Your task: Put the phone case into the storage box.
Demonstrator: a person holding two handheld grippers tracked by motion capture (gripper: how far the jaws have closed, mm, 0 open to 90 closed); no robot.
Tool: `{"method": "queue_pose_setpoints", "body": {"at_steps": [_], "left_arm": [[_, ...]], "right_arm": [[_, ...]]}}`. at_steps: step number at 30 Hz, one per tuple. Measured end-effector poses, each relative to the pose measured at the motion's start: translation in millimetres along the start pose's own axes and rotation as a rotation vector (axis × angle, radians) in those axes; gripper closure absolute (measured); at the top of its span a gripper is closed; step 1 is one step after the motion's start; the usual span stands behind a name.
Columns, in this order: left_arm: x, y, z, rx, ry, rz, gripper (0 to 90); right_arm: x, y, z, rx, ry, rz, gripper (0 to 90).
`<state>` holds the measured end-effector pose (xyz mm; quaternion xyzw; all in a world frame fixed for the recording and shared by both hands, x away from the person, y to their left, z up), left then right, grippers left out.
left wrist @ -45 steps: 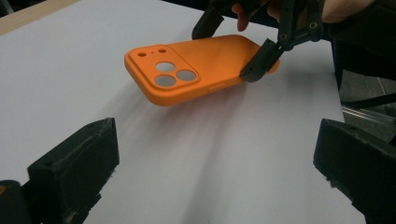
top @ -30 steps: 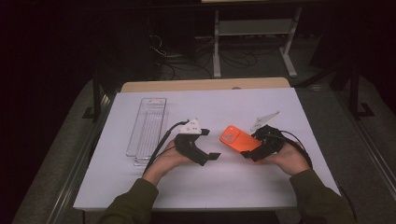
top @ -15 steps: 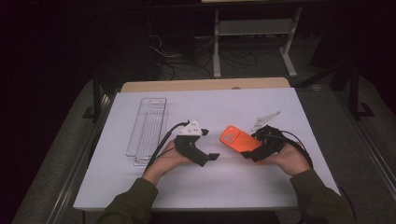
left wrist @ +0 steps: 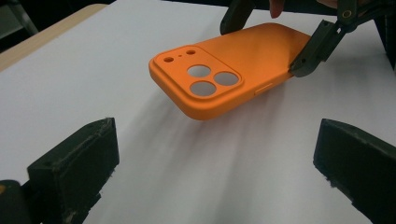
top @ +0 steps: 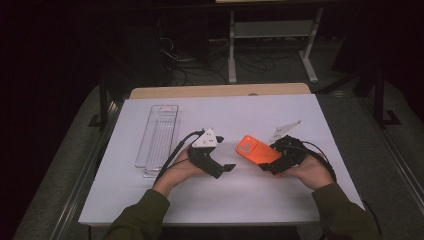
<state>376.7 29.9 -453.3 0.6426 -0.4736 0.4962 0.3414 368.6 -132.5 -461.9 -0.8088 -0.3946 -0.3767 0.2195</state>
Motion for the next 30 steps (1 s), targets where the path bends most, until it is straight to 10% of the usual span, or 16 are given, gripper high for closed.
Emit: {"method": "queue_pose_setpoints", "body": {"at_steps": [30], "left_arm": [[-5.5, 2.3, 1.0, 0.066, -0.053, 0.207, 0.0]], "right_arm": [[-0.3, 1.2, 0.0, -0.005, 0.001, -0.007, 15.1]]}}
Point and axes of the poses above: each handheld gripper's, and its own axes: z roughly forward along the jaws, x roughly out of its top, y roughly to its right, the point moved 9 cm from there along z, roughly forward along the jaws, and after that the axes turned 14 degrees about y, right-handed, at the moved point
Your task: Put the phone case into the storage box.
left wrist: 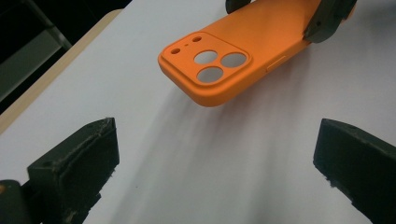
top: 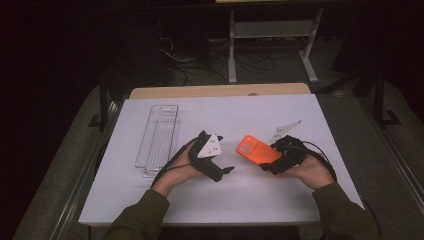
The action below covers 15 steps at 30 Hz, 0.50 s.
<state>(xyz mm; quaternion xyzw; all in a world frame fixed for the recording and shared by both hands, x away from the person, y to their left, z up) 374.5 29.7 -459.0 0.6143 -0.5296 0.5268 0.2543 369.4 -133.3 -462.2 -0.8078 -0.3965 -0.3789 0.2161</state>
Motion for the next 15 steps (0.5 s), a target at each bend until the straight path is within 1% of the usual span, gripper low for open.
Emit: {"method": "queue_pose_setpoints", "body": {"at_steps": [4, 6, 10, 11, 12, 13, 14, 15], "left_arm": [[-1.0, -0.1, -0.9, 0.003, -0.014, 0.03, 0.0], [-2.0, -1.2, -1.4, 0.007, -0.026, 0.059, 0.0], [-2.6, -0.6, -1.8, 0.007, -0.036, 0.069, 0.0], [-2.0, -0.2, -0.7, 0.012, -0.024, 0.065, 0.0], [-2.0, 0.0, -0.6, 0.015, -0.025, 0.068, 0.0], [-2.3, 0.3, -0.9, 0.014, -0.029, 0.071, 0.0], [-2.4, 0.4, -0.9, 0.017, -0.03, 0.077, 0.0], [-3.1, -0.1, -1.8, 0.014, -0.043, 0.093, 0.0]], "right_arm": [[0.4, 0.4, 0.3, 0.0, -0.001, -0.006, 15.2], [0.5, -0.1, 0.5, 0.002, -0.001, 0.001, 15.2], [0.8, -0.1, 0.0, 0.005, -0.006, -0.001, 15.1], [0.9, -0.2, 0.0, 0.005, -0.005, -0.001, 15.1], [0.8, 0.2, -0.3, 0.004, -0.007, -0.007, 15.1], [1.1, -0.1, -0.2, 0.003, -0.006, -0.002, 15.1], [1.2, 0.1, -0.3, 0.003, -0.006, -0.006, 15.1], [1.5, -0.1, -0.3, 0.004, -0.006, -0.006, 15.1]]}}
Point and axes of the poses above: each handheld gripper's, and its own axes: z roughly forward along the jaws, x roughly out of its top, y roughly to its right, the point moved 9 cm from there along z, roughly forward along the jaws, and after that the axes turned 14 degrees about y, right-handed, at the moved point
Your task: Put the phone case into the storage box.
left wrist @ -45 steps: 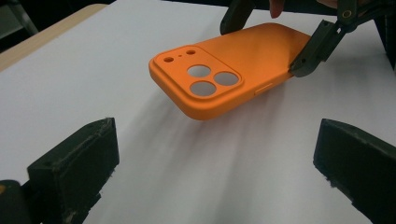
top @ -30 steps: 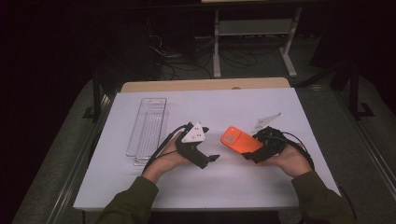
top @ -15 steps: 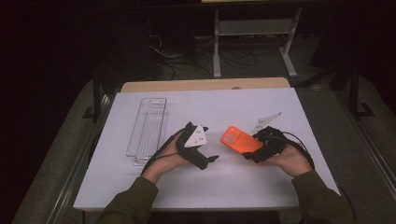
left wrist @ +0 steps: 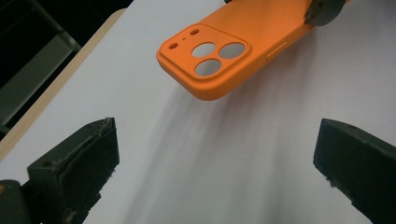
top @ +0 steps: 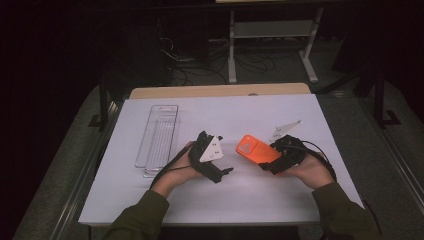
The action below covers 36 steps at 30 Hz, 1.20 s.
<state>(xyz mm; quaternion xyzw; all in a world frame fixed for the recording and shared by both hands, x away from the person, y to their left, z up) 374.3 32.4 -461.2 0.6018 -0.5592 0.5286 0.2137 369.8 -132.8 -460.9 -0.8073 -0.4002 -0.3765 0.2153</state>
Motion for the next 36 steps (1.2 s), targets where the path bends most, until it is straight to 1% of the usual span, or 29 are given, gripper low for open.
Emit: {"method": "queue_pose_setpoints", "body": {"at_steps": [2, 3, 4, 5, 14, 18, 21, 22, 23, 24, 26, 28, 29, 31, 32, 33, 35, 36], "left_arm": [[-0.5, 0.3, 0.0, 0.0, -0.006, 0.006, 0.0], [-0.6, 0.0, 0.1, 0.003, -0.006, 0.016, 0.0], [0.0, 0.3, 1.1, 0.009, 0.005, 0.015, 0.0], [0.0, 0.3, 0.8, 0.009, 0.002, 0.018, 0.0], [2.2, -2.0, -0.8, 0.024, 0.005, 0.049, 0.0], [2.4, -1.8, -1.6, 0.014, 0.003, 0.043, 0.0], [2.9, -1.0, -2.2, 0.005, 0.002, 0.036, 0.0], [3.2, -1.6, -2.8, 0.002, -0.001, 0.044, 0.0], [4.0, -1.5, -3.0, 0.0, 0.003, 0.042, 0.0], [4.2, -2.3, -4.1, -0.004, -0.004, 0.049, 0.0], [4.9, -2.6, -4.6, -0.01, -0.005, 0.043, 0.0], [5.5, -2.8, -4.4, -0.013, 0.001, 0.036, 0.0], [5.4, -2.9, -4.6, -0.016, 0.0, 0.034, 0.0], [5.2, -3.5, -6.0, -0.028, -0.01, 0.037, 0.0], [5.6, -3.6, -5.9, -0.027, -0.004, 0.031, 0.0], [5.5, -4.7, -7.0, -0.033, -0.011, 0.038, 0.0], [5.5, -5.1, -8.0, -0.043, -0.01, 0.027, 0.0], [5.1, -5.1, -8.0, -0.046, -0.008, 0.021, 0.0]], "right_arm": [[0.6, -0.4, 0.5, 0.002, 0.002, -0.001, 15.2], [0.7, -0.7, 0.9, 0.001, 0.002, -0.001, 15.2], [1.1, -1.5, 1.2, 0.002, 0.004, 0.003, 15.2], [1.4, -2.0, 1.6, 0.003, 0.005, 0.005, 15.2], [6.4, -7.0, 4.1, 0.025, 0.012, -0.009, 15.1], [9.2, -10.2, 5.9, 0.038, 0.016, -0.012, 15.1], [11.0, -12.8, 7.7, 0.047, 0.013, -0.029, 15.1], [11.6, -13.0, 8.6, 0.05, 0.011, -0.04, 15.1], [12.2, -14.0, 9.5, 0.052, 0.009, -0.04, 15.1], [12.9, -14.5, 10.3, 0.053, 0.007, -0.044, 15.1], [14.6, -15.8, 12.7, 0.061, 0.005, -0.053, 15.1], [16.4, -15.4, 15.8, 0.068, 0.0, -0.079, 15.2], [17.4, -14.5, 17.8, 0.071, 0.001, -0.101, 15.1], [19.6, -16.8, 20.8, 0.082, -0.003, -0.11, 15.1], [20.6, -17.3, 22.9, 0.09, -0.002, -0.127, 15.1], [21.0, -18.6, 24.7, 0.093, -0.01, -0.126, 15.1], [21.7, -19.0, 29.6, 0.108, -0.016, -0.163, 15.1], [22.1, -20.0, 31.7, 0.112, -0.018, -0.165, 15.1]]}}
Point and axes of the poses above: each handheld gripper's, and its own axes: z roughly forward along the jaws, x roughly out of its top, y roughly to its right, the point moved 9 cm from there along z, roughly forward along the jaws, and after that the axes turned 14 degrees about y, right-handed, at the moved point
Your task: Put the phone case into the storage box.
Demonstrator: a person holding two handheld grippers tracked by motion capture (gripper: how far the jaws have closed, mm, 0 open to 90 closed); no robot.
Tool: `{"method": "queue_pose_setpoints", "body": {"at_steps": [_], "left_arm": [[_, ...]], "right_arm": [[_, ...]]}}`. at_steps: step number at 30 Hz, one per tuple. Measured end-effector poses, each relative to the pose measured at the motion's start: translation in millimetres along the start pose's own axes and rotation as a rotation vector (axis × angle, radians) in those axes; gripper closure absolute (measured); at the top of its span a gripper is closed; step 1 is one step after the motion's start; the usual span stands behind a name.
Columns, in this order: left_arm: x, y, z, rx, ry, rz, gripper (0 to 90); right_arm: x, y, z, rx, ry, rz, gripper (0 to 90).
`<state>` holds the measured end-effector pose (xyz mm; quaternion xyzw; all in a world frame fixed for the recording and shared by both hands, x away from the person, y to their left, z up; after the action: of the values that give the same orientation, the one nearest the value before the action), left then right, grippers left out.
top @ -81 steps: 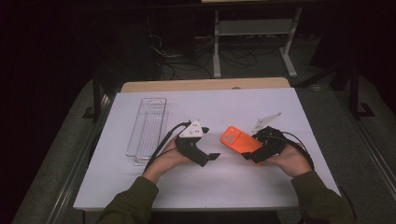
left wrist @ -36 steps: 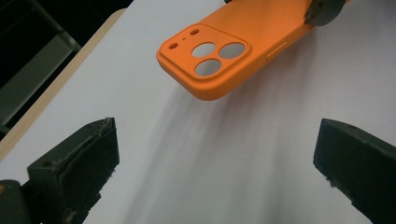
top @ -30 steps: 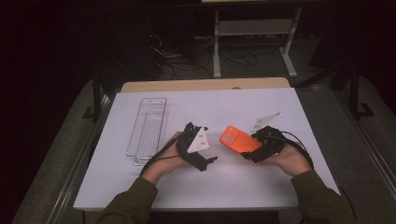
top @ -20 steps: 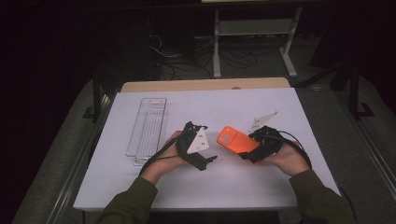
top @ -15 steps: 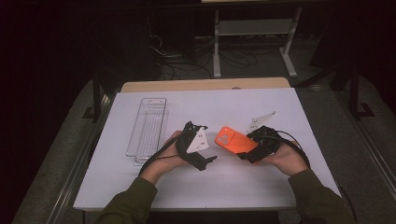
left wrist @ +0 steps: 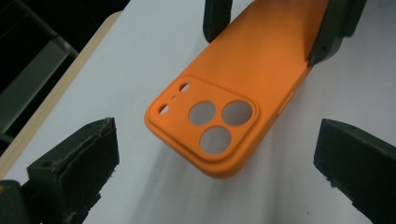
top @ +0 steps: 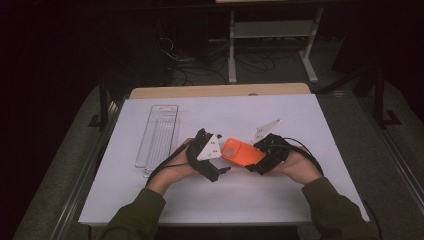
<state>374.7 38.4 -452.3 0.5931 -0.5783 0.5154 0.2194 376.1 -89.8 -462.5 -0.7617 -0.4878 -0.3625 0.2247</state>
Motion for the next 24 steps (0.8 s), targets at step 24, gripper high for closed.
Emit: {"method": "queue_pose_setpoints", "body": {"at_steps": [24], "left_arm": [[-7.3, 4.4, -4.9, -0.109, -0.042, -0.047, 0.0]], "right_arm": [[25.5, -15.6, 27.4, 0.156, -0.004, -0.152, 15.1]]}}
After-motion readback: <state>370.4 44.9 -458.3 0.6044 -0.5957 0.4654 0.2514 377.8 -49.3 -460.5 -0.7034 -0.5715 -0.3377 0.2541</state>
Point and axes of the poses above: each handheld gripper's, and its own axes: z roughly forward along the jaws, x roughly out of its top, y roughly to its right, the point moved 9 cm from there along z, roughly forward along the jaws, and after that the axes turned 14 degrees about y, right-handed, at the moved point
